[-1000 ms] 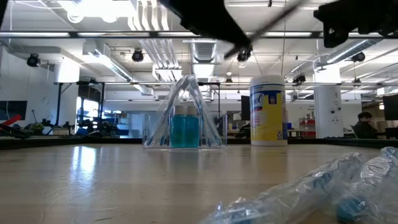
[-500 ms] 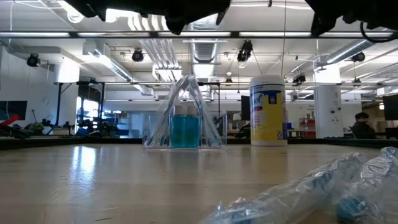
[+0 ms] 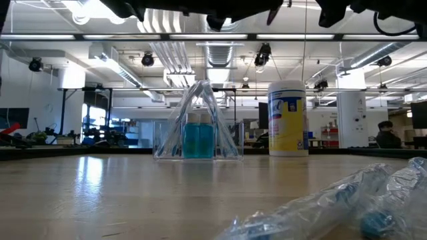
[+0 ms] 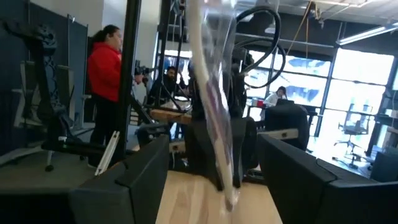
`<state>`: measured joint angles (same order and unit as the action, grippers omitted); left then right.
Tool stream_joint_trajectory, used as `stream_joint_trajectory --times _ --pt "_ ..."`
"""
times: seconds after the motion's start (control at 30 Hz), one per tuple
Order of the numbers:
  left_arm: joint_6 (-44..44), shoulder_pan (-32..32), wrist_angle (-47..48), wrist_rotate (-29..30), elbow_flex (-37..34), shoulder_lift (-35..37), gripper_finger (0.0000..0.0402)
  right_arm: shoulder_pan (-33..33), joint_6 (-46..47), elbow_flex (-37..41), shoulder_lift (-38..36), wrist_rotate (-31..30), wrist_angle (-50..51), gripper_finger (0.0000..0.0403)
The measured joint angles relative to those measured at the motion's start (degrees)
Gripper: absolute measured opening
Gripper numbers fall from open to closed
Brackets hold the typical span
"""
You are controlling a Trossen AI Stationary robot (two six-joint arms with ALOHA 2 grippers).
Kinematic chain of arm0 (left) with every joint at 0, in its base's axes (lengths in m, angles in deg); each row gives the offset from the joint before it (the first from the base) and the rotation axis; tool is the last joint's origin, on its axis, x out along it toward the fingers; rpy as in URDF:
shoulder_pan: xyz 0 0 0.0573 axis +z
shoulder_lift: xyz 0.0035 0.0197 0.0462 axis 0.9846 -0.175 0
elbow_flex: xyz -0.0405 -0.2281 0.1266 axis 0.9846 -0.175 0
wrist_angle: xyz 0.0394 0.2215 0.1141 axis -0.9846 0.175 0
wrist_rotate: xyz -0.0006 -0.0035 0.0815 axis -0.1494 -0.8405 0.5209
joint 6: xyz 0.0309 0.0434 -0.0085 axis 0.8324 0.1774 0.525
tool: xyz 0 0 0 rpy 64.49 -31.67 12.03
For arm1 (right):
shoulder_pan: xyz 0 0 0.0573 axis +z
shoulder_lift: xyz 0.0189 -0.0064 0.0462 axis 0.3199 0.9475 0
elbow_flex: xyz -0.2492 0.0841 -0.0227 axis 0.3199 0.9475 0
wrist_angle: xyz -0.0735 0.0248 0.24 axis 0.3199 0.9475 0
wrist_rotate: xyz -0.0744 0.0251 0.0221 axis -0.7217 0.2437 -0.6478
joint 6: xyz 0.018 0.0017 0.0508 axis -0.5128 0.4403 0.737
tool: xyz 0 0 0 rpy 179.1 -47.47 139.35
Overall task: Pick & Place toothbrushing station
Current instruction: Put the purple toothbrush into the transparent organizer
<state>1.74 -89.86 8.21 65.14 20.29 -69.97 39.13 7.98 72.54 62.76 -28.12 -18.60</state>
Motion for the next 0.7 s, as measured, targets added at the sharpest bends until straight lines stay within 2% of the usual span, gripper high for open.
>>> stream_joint_trajectory --times 0.17,0.47,0.6,0.7 --pt "0.9 0.0 0.6 0.2 2.1 -2.4 0.0018 -0.1 0.0 0.9 1.6 0.2 -4.6 0.0225" --pt "1.5 0.1 0.6 0.2 5.1 -5.8 0.0018 -0.1 0.3 0.9 1.9 0.3 -4.7 0.02" --pt "1.5 0.1 0.4 0.1 5.1 -5.7 0.0018 -0.1 0.1 1.0 1.9 0.3 -4.5 0.0169" --pt "1.5 0.1 0.4 0.1 5.1 -5.6 0.0018 -0.1 0.0 1.0 1.9 0.5 -4.1 0.0128"
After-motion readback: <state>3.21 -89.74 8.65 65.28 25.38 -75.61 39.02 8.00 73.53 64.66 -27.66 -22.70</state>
